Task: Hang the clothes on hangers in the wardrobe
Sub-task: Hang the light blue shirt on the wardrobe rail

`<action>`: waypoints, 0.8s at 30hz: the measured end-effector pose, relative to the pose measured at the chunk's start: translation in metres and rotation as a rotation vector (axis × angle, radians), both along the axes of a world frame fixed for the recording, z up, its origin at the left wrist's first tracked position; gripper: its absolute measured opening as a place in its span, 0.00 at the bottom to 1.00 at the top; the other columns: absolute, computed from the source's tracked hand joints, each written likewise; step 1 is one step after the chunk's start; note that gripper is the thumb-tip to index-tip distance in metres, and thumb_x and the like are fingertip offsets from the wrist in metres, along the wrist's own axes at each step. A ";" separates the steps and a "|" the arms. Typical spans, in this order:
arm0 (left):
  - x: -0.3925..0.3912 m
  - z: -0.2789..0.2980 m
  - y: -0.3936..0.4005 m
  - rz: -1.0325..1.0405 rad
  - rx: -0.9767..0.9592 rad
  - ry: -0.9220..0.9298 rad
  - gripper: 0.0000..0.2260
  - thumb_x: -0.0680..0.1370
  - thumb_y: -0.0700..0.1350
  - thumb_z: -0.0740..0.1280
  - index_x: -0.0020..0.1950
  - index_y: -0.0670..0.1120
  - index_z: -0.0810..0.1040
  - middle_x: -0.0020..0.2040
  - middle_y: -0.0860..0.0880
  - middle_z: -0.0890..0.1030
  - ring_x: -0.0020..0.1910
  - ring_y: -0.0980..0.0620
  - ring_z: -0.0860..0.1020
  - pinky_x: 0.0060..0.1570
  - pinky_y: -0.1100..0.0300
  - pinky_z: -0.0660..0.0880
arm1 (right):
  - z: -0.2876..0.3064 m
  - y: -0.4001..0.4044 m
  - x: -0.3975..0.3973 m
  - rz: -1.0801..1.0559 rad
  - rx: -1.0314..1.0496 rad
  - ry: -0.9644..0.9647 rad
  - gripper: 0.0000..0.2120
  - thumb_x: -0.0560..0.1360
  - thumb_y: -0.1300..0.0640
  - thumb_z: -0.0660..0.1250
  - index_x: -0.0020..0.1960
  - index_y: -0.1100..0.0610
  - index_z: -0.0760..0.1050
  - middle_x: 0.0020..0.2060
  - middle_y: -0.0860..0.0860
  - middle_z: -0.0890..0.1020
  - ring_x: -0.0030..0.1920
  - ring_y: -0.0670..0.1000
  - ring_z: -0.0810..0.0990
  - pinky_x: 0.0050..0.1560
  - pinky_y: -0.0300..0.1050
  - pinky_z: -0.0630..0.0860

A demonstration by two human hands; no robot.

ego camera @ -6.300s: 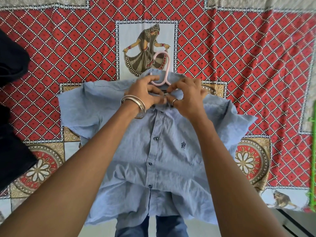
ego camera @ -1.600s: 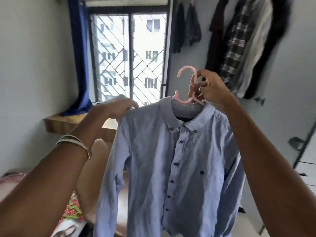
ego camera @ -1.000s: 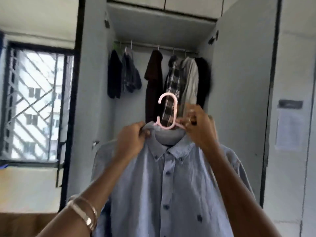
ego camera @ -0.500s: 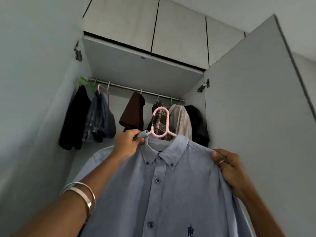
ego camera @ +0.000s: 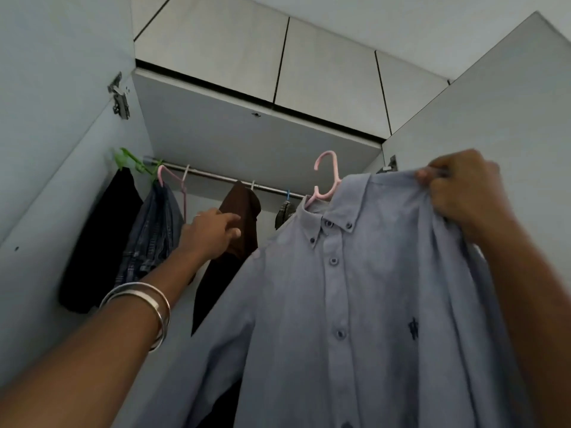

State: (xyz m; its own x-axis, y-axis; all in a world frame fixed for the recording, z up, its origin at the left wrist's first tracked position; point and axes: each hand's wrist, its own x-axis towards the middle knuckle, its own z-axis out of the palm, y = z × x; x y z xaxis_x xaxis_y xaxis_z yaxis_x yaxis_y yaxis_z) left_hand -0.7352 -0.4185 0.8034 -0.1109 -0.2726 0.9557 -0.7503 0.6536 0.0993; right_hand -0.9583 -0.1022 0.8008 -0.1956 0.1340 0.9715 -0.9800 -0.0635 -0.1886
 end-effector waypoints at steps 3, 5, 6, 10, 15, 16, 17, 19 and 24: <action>-0.011 0.007 -0.014 0.007 0.097 -0.043 0.22 0.77 0.59 0.62 0.71 0.62 0.66 0.71 0.43 0.64 0.68 0.39 0.66 0.65 0.41 0.67 | 0.021 -0.034 0.018 -0.083 0.019 0.026 0.11 0.78 0.58 0.63 0.51 0.63 0.80 0.49 0.66 0.80 0.52 0.66 0.77 0.45 0.45 0.67; -0.016 0.009 -0.014 -0.008 0.140 -0.015 0.23 0.77 0.60 0.63 0.71 0.65 0.64 0.73 0.43 0.60 0.69 0.37 0.64 0.65 0.41 0.66 | 0.027 -0.057 0.036 -0.122 0.058 0.047 0.12 0.79 0.58 0.61 0.54 0.65 0.78 0.53 0.67 0.78 0.55 0.66 0.76 0.47 0.48 0.70; -0.024 0.012 -0.020 -0.022 0.146 0.007 0.23 0.77 0.61 0.62 0.71 0.66 0.63 0.73 0.43 0.59 0.69 0.37 0.64 0.65 0.40 0.66 | 0.034 -0.073 0.039 -0.145 0.066 0.079 0.11 0.79 0.59 0.60 0.55 0.66 0.77 0.53 0.67 0.78 0.55 0.66 0.76 0.48 0.49 0.70; -0.039 0.010 -0.028 -0.027 0.238 -0.009 0.25 0.76 0.62 0.62 0.72 0.67 0.61 0.72 0.42 0.55 0.68 0.34 0.63 0.66 0.38 0.65 | 0.037 -0.114 0.045 -0.260 0.129 0.134 0.08 0.80 0.64 0.58 0.52 0.65 0.74 0.45 0.62 0.76 0.47 0.63 0.77 0.40 0.46 0.65; -0.040 0.011 -0.048 0.010 0.318 -0.118 0.30 0.76 0.63 0.62 0.75 0.62 0.56 0.74 0.40 0.54 0.71 0.35 0.62 0.68 0.39 0.63 | 0.042 -0.129 0.012 -0.381 0.158 0.074 0.11 0.79 0.65 0.55 0.55 0.67 0.75 0.52 0.64 0.78 0.52 0.66 0.78 0.43 0.50 0.69; -0.036 0.014 -0.051 0.020 0.335 -0.138 0.32 0.76 0.63 0.63 0.77 0.58 0.55 0.74 0.40 0.56 0.71 0.37 0.62 0.68 0.41 0.64 | 0.044 -0.131 0.009 -0.393 0.146 0.067 0.11 0.79 0.65 0.56 0.54 0.67 0.75 0.51 0.64 0.78 0.51 0.66 0.78 0.42 0.50 0.69; -0.035 0.015 -0.052 0.024 0.340 -0.155 0.34 0.76 0.63 0.63 0.77 0.53 0.55 0.73 0.40 0.59 0.70 0.38 0.64 0.67 0.44 0.66 | 0.044 -0.131 0.004 -0.407 0.126 0.074 0.10 0.80 0.65 0.56 0.53 0.67 0.75 0.50 0.64 0.78 0.50 0.65 0.78 0.42 0.50 0.69; -0.036 0.016 -0.053 -0.014 0.310 -0.155 0.34 0.75 0.61 0.65 0.76 0.48 0.60 0.68 0.40 0.68 0.66 0.40 0.69 0.63 0.48 0.70 | 0.044 -0.133 -0.001 -0.425 0.101 0.088 0.09 0.80 0.64 0.57 0.52 0.67 0.75 0.49 0.64 0.78 0.48 0.65 0.78 0.41 0.50 0.70; -0.058 0.004 -0.041 -0.379 0.112 -0.097 0.28 0.74 0.57 0.69 0.71 0.57 0.63 0.62 0.41 0.71 0.62 0.40 0.71 0.59 0.54 0.69 | 0.048 -0.138 -0.006 -0.297 0.044 0.114 0.09 0.79 0.62 0.60 0.41 0.62 0.72 0.42 0.64 0.78 0.42 0.63 0.77 0.38 0.46 0.65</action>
State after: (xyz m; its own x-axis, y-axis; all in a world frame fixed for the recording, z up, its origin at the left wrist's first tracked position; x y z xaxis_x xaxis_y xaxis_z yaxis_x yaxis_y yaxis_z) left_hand -0.7935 -0.4597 0.8077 -0.3117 -0.2969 0.9026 -0.4673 0.8750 0.1264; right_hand -0.9644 -0.2405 0.8491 -0.0436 0.1267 0.9910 -0.9694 0.2347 -0.0727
